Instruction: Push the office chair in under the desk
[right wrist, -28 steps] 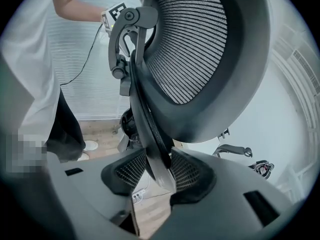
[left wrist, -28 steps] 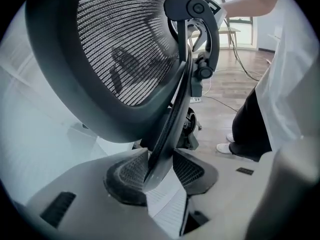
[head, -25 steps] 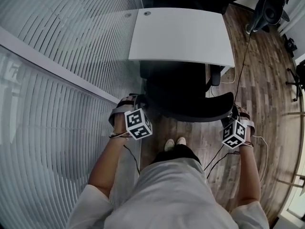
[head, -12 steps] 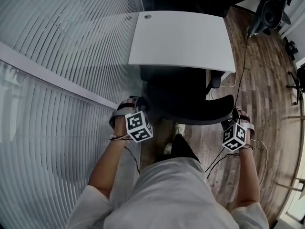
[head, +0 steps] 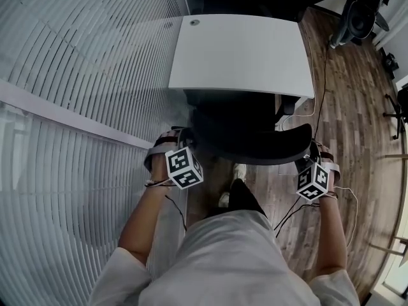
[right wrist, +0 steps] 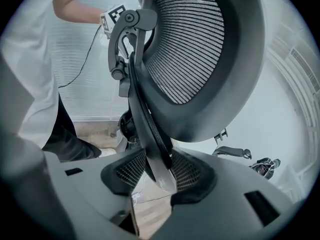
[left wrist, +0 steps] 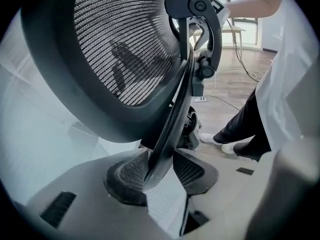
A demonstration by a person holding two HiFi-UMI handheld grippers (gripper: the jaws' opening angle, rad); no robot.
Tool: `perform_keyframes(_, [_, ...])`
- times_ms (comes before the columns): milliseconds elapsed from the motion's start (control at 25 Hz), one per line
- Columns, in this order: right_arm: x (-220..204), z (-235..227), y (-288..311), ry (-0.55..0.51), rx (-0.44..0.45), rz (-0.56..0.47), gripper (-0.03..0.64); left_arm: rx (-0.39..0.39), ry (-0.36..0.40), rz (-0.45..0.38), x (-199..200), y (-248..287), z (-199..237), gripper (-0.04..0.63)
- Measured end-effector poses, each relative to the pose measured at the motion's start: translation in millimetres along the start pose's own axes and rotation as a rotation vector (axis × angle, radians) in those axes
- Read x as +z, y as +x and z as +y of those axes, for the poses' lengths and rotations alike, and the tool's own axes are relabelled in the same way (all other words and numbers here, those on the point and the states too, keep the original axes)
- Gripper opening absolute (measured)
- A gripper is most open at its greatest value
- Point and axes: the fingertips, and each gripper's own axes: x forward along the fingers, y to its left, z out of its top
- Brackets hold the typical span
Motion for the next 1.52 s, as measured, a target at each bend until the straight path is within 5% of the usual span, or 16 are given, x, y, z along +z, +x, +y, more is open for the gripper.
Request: perform_keyframes(1520, [-2, -73, 49, -0.015, -0.016, -0.036, 0.172, 0.015, -0.012, 0.025, 27, 43, 65, 0.164])
